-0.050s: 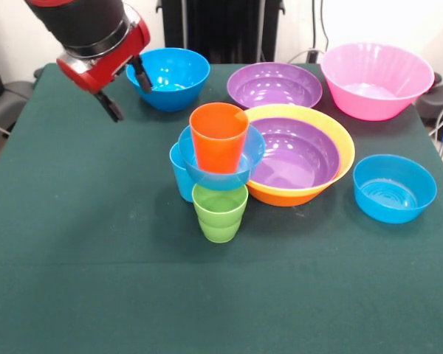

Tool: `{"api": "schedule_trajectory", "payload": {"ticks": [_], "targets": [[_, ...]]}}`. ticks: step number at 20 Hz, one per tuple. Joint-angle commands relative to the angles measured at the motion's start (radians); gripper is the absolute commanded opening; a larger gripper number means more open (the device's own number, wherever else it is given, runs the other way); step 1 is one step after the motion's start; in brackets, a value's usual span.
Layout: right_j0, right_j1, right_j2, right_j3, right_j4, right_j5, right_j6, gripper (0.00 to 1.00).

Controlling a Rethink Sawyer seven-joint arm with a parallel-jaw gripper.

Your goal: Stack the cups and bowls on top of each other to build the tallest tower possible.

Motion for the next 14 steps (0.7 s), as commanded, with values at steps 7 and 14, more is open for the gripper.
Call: {"api": "schedule_trajectory", "payload": {"ticks": [7, 14], "targets": [[0.004, -0.064, -0.038, 0.264, -0.093, -0.160, 0.046, 1.00], [0.018, -0.102, -0.090, 0.330, -0.169, -0.167, 0.052, 1.00]]}}
